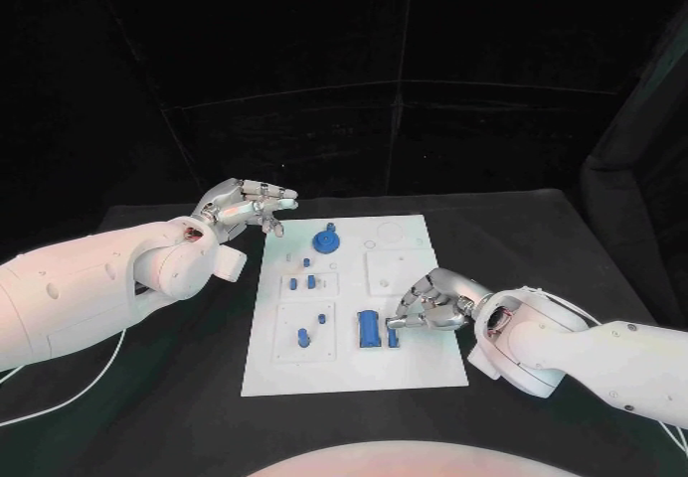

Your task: Assemble the parts on the task board

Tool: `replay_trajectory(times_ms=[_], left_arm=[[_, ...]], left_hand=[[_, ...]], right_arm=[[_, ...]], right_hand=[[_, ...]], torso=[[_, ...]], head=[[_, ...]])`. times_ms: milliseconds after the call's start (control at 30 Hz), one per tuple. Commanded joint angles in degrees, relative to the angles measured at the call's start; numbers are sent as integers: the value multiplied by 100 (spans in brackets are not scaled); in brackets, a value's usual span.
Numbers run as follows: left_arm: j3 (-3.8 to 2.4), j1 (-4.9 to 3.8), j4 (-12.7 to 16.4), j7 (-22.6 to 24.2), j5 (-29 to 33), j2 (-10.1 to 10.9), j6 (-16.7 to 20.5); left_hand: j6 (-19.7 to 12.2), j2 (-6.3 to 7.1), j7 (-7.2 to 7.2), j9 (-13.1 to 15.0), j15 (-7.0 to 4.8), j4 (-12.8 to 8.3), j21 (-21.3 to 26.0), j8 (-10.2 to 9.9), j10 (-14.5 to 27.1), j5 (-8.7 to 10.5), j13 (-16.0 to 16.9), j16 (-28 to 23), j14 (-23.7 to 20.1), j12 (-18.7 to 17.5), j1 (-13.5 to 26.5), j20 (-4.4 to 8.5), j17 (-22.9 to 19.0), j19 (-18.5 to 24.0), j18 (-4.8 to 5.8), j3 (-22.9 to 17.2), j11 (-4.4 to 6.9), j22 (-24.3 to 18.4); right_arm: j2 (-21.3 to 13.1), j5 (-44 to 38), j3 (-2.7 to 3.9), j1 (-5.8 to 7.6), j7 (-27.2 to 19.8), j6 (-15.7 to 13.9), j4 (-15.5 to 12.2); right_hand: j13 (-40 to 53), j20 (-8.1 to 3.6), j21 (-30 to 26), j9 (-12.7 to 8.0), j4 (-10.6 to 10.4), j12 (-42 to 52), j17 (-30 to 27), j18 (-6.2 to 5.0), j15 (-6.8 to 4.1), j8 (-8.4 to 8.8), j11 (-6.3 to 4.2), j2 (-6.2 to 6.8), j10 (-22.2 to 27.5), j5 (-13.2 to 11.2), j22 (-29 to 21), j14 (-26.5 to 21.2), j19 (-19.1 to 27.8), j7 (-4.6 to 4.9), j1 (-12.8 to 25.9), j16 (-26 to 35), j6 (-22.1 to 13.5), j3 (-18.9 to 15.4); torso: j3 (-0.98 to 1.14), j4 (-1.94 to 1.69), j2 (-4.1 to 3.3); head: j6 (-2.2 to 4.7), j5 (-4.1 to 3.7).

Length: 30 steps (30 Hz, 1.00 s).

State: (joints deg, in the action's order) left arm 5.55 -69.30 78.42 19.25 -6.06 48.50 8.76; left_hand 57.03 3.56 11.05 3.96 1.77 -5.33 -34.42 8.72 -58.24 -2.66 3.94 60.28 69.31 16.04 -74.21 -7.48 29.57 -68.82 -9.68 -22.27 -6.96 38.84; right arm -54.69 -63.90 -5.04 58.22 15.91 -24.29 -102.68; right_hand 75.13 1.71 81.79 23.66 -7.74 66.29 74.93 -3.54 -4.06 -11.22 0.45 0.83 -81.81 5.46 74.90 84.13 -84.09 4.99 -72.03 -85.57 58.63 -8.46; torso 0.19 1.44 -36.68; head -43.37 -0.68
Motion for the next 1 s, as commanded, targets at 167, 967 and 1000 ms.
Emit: replay_trajectory(times_ms=[167, 967, 1000], left_arm=[[29, 11, -287, 478, 1024, -190, -118], [68, 189, -1500, 790, 1337, -1102, 230], [57, 201, -1455, 794, 1324, -1090, 286]], left_hand=[[-24, 50, -46, 4, 36, 97, 294, 73, 12, -15, 13, -312, -494, 122, 198, -25, -216, 353, -64, 235, 16, -151], [-2252, -356, -452, -396, 374, 533, 3442, -872, 2267, 266, -394, -4975, -3769, -1057, 2879, -216, -2483, 4196, 290, 1227, 84, -2721], [-2384, -356, -477, -396, 352, 533, 3442, -872, 2403, 266, -394, -5015, -3891, -1077, 3054, -182, -2501, 4299, 301, 1267, 108, -2766]], right_arm=[[84, 3239, 42, 419, -2241, -179, 707], [1560, 4942, 305, 754, -3621, 99, 3493], [1546, 4979, 310, 740, -3645, 46, 3437]], right_hand=[[-1961, 139, -1552, -180, 244, -3447, -1472, -359, 116, 187, 119, -242, 1439, 176, -1788, -177, 827, 155, -475, 1561, -251, -35], [-7044, 662, -7760, -1890, 774, -6629, -7493, -332, 862, 1122, 543, -512, 4475, -546, -7039, -4563, 4735, 149, 2154, 8557, -2507, 166], [-7062, 630, -8179, -1907, 774, -6629, -7493, -332, 845, 1122, 520, -495, 4618, -546, -7057, -4710, 4876, 124, 2349, 8557, -2635, 192]], torso=[[-70, -16, 230], [-52, -43, 491], [-44, -69, 506]], head=[[321, -94], [949, -42], [937, -14]])
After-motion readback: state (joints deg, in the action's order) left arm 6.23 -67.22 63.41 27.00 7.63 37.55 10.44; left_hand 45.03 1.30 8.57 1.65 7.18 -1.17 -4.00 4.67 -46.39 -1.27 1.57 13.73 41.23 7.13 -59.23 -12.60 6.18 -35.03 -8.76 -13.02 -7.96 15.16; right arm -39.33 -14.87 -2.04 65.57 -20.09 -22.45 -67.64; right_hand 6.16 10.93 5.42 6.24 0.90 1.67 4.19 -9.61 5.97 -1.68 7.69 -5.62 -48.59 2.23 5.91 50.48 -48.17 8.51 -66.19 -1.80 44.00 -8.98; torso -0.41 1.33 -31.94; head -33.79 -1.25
